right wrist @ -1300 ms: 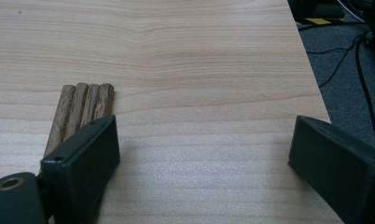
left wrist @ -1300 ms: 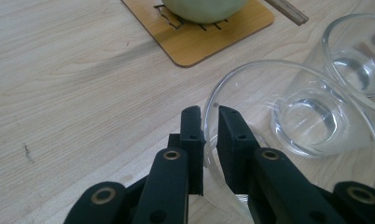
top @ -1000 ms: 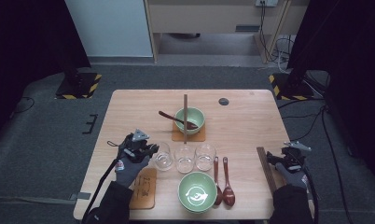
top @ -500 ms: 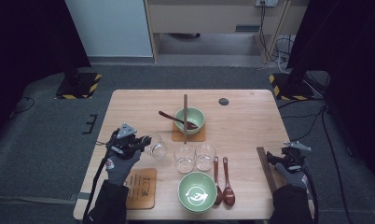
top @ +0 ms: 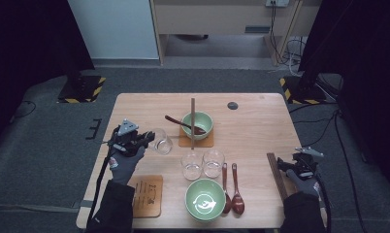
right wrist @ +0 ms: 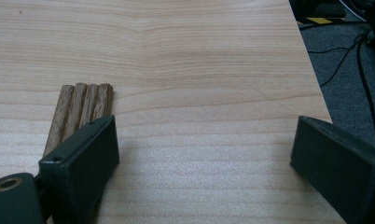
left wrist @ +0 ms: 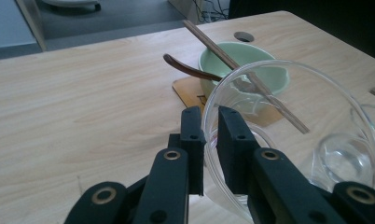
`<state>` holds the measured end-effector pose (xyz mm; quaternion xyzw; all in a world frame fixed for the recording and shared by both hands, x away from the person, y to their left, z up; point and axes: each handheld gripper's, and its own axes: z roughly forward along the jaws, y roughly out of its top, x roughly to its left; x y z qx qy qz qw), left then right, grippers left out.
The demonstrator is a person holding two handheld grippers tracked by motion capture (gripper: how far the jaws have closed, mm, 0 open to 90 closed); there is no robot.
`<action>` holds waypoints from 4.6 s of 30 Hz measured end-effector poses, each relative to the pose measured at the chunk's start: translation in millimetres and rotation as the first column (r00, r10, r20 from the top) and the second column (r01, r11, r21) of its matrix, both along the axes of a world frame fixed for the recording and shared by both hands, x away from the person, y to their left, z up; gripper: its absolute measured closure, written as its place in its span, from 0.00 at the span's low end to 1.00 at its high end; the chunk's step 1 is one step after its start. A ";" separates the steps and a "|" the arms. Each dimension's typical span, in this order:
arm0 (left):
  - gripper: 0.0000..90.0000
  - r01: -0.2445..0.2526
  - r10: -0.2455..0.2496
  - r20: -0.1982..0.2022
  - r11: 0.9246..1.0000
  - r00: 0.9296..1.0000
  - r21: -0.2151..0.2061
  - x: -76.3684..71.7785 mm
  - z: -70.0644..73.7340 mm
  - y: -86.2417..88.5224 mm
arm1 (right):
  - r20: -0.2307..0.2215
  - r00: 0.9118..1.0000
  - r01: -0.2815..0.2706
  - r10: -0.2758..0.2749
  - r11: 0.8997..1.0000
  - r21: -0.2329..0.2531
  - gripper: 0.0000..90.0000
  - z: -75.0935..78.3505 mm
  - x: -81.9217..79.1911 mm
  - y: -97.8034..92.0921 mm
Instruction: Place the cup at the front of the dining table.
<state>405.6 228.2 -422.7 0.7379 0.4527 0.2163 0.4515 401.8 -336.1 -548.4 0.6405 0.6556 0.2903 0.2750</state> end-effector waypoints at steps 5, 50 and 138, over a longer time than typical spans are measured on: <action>0.90 -0.020 0.020 -0.008 1.000 1.000 0.010 10.1 -0.1 1.0 | -0.001 1.000 0.000 0.000 1.000 0.000 0.08 0.0 0.1 0.0; 0.90 -0.062 0.079 -0.122 0.989 0.989 0.136 64.9 -54.7 -25.9 | -0.005 1.000 0.005 -0.005 1.000 0.002 0.07 -0.1 0.8 -0.1; 0.27 -0.122 0.122 0.007 0.993 0.993 -0.003 -29.0 -66.7 46.7 | -0.006 1.000 0.006 -0.006 1.000 0.002 0.06 -0.2 1.3 0.0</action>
